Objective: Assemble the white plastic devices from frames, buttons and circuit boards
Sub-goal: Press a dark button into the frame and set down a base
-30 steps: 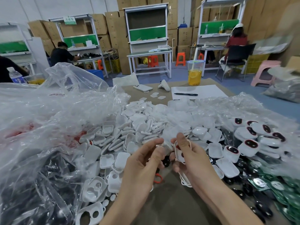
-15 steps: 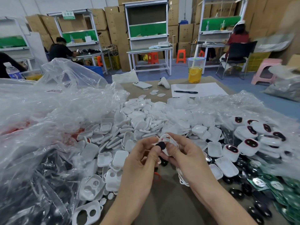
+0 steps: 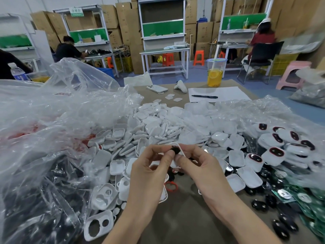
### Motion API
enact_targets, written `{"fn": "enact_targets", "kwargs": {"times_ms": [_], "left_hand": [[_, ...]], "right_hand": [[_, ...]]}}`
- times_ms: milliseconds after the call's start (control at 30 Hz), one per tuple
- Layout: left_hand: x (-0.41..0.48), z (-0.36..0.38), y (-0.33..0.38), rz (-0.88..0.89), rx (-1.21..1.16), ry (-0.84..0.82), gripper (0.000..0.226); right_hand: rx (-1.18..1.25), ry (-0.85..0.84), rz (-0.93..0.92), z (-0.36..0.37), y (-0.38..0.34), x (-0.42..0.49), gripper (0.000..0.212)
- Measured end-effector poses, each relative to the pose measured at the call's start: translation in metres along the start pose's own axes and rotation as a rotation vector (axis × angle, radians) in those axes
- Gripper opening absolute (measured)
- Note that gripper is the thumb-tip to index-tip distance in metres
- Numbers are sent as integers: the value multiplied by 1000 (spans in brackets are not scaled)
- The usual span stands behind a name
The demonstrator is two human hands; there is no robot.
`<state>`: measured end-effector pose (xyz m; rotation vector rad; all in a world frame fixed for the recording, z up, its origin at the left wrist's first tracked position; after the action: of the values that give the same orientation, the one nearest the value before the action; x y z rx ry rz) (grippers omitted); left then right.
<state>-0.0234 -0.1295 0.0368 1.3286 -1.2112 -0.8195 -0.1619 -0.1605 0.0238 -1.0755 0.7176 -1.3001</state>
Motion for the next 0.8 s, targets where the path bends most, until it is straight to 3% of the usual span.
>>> {"fn": "enact_targets", "kwargs": {"times_ms": [367, 533, 800], "left_hand": [[4, -4, 5, 44, 18, -22, 24], [7, -6, 3, -21, -15, -116, 20], [4, -3, 0, -11, 5, -42, 7]], "right_hand": [[39, -19, 41, 4, 0, -2, 13], [13, -56, 19, 6, -3, -4, 16], [-52, -15, -18, 6, -5, -5, 18]]}}
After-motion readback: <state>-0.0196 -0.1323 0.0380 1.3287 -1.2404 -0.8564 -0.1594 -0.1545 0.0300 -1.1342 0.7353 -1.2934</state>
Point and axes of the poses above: each hand's wrist, its own x-axis towards the middle knuckle, its own z-axis out of the palm, y = z × x, the point moved 7 cm from there along x, towards the middle knuckle, and after that the axes turned 15 degrees about x, right-handed, at the moved point
